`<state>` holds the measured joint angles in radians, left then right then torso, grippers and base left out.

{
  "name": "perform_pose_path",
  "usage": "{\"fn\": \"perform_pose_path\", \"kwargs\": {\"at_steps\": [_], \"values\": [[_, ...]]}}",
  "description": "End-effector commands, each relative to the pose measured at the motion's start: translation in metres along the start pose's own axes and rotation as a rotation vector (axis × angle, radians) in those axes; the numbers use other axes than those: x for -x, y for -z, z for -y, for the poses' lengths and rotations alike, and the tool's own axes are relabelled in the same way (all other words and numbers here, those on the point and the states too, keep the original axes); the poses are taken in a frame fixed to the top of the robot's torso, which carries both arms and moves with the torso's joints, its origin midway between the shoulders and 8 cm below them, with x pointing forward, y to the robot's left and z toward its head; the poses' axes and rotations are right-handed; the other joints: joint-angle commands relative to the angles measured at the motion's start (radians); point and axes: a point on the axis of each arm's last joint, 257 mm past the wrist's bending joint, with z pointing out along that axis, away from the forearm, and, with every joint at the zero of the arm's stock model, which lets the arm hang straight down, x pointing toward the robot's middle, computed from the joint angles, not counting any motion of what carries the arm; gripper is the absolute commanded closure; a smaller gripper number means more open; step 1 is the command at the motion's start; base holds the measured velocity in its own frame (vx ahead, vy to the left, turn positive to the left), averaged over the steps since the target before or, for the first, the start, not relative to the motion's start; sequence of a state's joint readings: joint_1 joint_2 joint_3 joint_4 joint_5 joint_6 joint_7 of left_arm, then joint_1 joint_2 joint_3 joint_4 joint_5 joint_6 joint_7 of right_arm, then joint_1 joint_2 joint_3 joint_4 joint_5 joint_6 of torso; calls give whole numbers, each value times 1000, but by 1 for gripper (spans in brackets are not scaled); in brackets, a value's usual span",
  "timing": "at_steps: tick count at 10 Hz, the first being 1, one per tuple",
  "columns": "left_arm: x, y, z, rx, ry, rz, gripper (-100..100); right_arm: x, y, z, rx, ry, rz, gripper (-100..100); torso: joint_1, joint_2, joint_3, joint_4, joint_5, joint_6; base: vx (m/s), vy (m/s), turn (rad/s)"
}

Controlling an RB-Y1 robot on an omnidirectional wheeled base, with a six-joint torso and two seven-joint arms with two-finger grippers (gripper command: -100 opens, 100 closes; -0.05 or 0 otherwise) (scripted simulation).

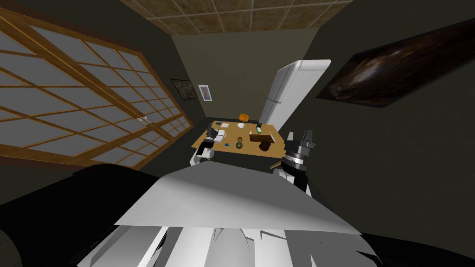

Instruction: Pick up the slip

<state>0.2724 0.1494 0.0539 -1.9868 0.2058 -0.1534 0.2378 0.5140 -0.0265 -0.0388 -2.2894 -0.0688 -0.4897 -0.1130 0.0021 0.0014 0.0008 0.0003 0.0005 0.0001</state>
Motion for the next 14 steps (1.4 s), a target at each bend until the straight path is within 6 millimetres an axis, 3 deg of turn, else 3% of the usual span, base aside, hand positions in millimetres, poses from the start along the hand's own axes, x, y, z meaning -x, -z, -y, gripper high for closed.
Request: {"fn": "perform_pose_path", "kwargs": {"at_steps": [1,4,5,6,9,10,11,12,13,14], "values": [[5,-6,-17,44,20,10,-100,0,0,0,0,0,0,0,0,0,0,0,0,0,-29,26,-22],[8,-19,-53,141,83,26,-100,0,0,0,0,0,0,0,-1,0,0,0,0,0,-23,23,-38],[8,-19,-55,148,83,28,-100,0,0,0,0,0,0,0,-1,-1,0,0,0,0,-19,15,-20],[8,-25,-73,196,113,34,-100,0,0,0,0,0,0,0,-1,-1,0,0,0,0,-19,16,-38],[7,-29,-97,262,143,46,-100,0,0,0,0,0,0,0,-1,-1,-1,0,0,0,-17,15,-35],[5,-33,-116,314,171,53,-100,0,0,0,0,0,0,0,-1,-1,0,0,0,0,-19,12,-43],[6,-32,-118,322,170,55,-100,0,0,0,0,0,0,0,-1,-1,0,0,0,0,-14,9,-24],[3,-35,-138,379,196,62,-100,0,0,0,0,0,0,0,-2,-1,-1,0,0,0,-11,9,-43],[3,-35,-140,384,196,63,-100,0,0,0,0,0,0,0,-2,-1,-1,0,0,0,-6,9,-33],[-1,-37,-158,436,219,69,-100,0,0,0,0,0,0,0,-2,-1,-1,0,0,0,-4,8,-46]]}}
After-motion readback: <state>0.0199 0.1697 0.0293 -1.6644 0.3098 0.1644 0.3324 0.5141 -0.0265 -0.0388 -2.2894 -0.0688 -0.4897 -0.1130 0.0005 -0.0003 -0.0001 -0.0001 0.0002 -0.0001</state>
